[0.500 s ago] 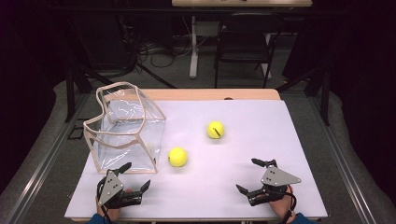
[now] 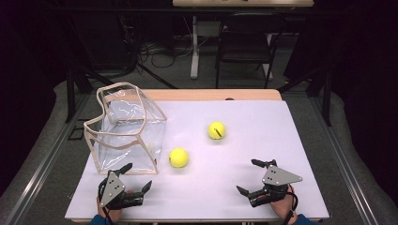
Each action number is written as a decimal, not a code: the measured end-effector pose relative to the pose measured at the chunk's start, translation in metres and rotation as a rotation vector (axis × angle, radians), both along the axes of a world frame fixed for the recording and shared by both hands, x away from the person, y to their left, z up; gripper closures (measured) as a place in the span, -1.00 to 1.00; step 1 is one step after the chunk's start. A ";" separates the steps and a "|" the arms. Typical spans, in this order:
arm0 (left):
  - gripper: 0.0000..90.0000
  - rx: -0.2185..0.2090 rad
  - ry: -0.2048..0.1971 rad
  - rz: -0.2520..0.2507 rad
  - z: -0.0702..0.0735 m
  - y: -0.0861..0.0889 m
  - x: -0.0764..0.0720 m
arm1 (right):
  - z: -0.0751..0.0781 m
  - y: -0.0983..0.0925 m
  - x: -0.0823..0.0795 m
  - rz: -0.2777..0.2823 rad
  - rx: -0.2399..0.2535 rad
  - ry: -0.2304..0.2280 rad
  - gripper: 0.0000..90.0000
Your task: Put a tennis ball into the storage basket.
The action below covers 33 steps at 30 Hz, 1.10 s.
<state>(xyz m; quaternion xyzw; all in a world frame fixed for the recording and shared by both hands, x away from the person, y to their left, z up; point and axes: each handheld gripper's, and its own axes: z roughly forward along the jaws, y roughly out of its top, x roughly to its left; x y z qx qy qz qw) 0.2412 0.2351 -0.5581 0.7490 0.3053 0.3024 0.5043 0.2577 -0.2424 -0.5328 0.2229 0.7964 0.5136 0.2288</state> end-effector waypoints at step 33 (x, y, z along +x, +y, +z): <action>-0.78 -0.021 -0.004 0.002 0.001 0.003 -0.001 | 0.017 0.045 0.032 0.040 -0.031 0.140 -1.00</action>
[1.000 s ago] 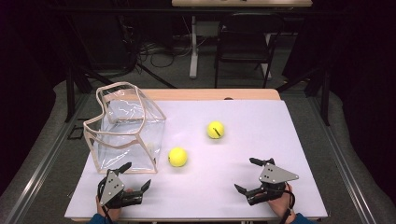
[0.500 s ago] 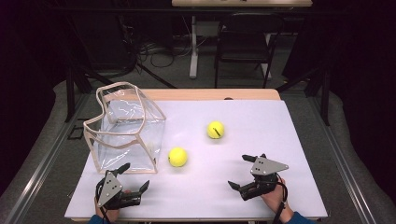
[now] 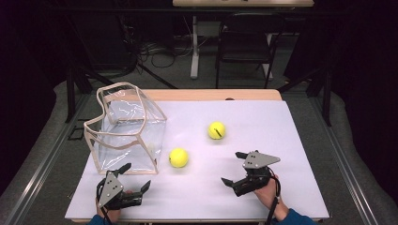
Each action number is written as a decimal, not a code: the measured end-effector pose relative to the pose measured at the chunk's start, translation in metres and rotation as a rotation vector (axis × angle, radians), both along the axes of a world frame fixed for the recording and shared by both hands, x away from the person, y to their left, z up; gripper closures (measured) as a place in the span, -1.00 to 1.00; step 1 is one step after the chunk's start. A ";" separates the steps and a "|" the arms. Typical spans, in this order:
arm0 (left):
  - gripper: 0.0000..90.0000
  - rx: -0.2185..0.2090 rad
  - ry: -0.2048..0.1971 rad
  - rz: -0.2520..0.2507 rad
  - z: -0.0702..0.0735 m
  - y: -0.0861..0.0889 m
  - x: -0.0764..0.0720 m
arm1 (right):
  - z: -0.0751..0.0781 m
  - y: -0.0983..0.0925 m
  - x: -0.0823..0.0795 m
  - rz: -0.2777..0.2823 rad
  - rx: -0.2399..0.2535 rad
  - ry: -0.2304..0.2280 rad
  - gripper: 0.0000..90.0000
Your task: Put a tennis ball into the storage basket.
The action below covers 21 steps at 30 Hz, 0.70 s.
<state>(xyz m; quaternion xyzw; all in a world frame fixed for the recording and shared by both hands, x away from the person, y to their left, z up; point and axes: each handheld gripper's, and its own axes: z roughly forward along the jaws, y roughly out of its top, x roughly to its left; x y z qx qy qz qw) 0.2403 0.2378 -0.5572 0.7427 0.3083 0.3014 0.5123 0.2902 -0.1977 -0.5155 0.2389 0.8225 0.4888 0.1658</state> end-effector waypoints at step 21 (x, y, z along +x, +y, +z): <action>-0.78 0.007 -0.002 -0.025 0.000 -0.003 0.004 | 0.004 0.030 0.023 0.027 -0.070 0.039 -1.00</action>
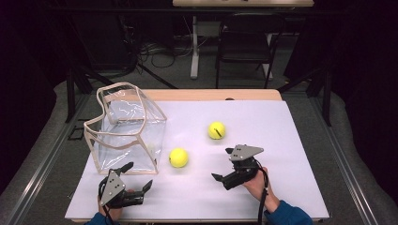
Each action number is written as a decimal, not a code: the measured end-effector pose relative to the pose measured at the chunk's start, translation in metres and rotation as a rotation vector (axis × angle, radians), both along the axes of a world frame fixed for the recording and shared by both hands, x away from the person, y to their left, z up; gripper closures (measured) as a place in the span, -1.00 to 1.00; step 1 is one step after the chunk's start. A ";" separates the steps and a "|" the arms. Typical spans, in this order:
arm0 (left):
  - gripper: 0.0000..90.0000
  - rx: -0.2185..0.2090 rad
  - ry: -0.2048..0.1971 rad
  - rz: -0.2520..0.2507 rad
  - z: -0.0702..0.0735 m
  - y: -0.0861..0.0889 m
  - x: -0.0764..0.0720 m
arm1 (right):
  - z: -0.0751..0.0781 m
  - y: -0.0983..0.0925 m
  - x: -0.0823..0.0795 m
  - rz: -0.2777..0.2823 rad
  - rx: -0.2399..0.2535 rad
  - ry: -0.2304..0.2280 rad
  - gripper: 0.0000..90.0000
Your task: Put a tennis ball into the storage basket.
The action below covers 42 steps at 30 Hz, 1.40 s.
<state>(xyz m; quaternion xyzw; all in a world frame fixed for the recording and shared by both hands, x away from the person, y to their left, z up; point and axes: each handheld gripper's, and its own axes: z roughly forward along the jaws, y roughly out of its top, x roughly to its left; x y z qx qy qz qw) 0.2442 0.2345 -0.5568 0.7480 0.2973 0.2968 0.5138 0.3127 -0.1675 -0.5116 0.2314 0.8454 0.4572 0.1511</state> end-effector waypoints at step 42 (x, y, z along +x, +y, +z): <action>-0.78 -0.004 0.011 0.001 -0.001 0.000 0.000 | 0.004 0.079 0.039 0.103 -0.060 0.060 -1.00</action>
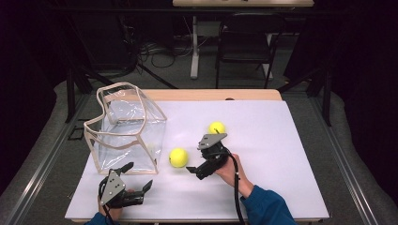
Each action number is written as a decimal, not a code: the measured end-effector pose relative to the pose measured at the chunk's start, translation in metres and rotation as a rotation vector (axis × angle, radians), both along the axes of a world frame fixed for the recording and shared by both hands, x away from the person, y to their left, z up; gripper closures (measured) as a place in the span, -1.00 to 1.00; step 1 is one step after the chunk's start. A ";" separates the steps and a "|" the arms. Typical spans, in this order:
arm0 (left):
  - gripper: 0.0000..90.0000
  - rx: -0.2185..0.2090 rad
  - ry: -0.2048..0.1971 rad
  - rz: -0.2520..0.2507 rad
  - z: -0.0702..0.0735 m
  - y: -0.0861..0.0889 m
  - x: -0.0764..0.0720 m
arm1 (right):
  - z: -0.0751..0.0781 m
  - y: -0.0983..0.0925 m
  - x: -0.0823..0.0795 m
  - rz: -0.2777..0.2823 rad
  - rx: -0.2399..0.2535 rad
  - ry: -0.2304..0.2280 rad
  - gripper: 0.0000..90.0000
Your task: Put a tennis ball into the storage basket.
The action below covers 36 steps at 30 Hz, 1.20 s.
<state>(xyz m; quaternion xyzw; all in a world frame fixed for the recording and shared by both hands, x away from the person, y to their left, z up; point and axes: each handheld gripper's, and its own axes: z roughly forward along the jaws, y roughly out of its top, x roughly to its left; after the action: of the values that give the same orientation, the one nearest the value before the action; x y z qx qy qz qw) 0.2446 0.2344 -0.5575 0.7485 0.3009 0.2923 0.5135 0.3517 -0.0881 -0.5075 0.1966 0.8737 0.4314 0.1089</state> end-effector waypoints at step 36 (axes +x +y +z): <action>-0.78 0.001 -0.004 0.000 0.000 0.000 -0.001 | -0.025 0.045 0.020 0.036 -0.007 0.054 -1.00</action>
<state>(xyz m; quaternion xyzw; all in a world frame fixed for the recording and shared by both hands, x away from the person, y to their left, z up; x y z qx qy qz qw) 0.2439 0.2343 -0.5574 0.7482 0.2998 0.2941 0.5136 0.3712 -0.0436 -0.5325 0.1918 0.8813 0.4247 0.0783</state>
